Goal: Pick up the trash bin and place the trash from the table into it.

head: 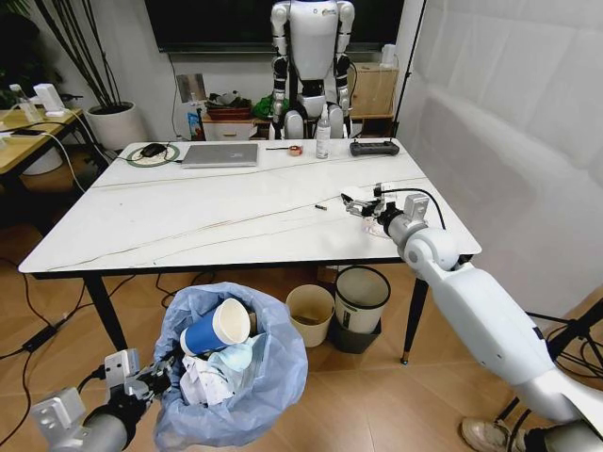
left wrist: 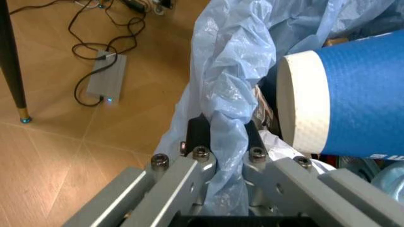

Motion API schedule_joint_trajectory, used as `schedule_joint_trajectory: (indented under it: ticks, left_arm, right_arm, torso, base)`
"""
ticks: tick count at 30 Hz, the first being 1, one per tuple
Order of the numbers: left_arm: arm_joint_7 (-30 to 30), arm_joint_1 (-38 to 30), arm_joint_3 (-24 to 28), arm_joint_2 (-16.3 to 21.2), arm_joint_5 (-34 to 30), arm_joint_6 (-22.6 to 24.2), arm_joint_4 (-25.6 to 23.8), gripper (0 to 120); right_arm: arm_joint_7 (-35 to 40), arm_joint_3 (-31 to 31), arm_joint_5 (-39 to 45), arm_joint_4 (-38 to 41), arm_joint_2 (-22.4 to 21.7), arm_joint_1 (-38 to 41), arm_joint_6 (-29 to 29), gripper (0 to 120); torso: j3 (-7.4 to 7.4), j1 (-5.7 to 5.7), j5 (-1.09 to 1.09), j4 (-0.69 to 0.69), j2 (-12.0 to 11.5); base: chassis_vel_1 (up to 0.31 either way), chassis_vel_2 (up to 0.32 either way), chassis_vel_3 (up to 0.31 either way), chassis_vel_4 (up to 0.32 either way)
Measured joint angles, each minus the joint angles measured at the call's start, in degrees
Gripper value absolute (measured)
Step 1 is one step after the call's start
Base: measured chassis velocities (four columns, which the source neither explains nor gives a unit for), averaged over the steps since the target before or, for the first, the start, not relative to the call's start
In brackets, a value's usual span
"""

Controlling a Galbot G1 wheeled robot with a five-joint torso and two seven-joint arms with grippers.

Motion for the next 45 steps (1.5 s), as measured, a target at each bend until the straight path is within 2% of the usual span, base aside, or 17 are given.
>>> schedule_joint_trajectory:
  ticks: [10, 17, 24, 31, 38, 45]
  left_arm:
    - [0.1, -0.1, 0.2, -0.2, 0.0, 0.0, 0.0, 0]
    - [0.2, -0.2, 0.2, -0.3, 0.0, -0.1, -0.1, 0]
    - [0.2, 0.0, 0.2, -0.4, 0.1, -0.1, -0.5, 0]
    - [0.3, 0.7, -0.1, -1.1, 0.6, -0.2, -0.8, 0]
    - [0.6, 1.2, -0.2, -1.8, 1.2, -0.4, -0.8, 0]
    - [0.9, 1.2, 0.1, -2.3, 1.7, -0.6, -0.8, 0]
  right_arm:
    - [0.0, -1.0, 0.1, -2.0, 1.8, 1.4, -0.6, 100]
    - [-0.5, -2.2, -2.7, -6.4, 3.3, 3.4, -0.2, 100]
    - [-4.7, -3.8, -6.5, -15.1, 6.2, 8.7, 2.5, 100]
    - [-9.7, -5.7, -9.8, -27.7, 11.5, 15.1, 6.6, 100]
    - [-12.5, -6.1, -12.1, -35.7, 13.1, 17.3, 8.1, 100]
    - [-13.3, -6.1, -12.4, -39.2, 13.4, 18.8, 7.9, 100]
  torso:
    - [0.00, -0.01, -0.01, 0.00, 0.0]
    - [0.00, -0.01, 0.00, -0.01, 0.0]
    - [0.00, -0.01, -0.01, 0.00, 0.0]
    - [0.00, -0.01, -0.01, 0.01, 0.0]
    - [0.00, -0.01, 0.00, -0.01, 0.0]
    - [0.00, -0.01, 0.00, -0.01, 0.0]
  base:
    - [0.000, 0.000, 0.000, 0.000]
    - [0.000, 0.000, 0.000, 0.000]
    - [0.000, 0.000, 0.000, 0.000]
    - [0.000, 0.000, 0.000, 0.000]
    - [0.000, 0.000, 0.000, 0.000]
    - [0.000, 0.000, 0.000, 0.000]
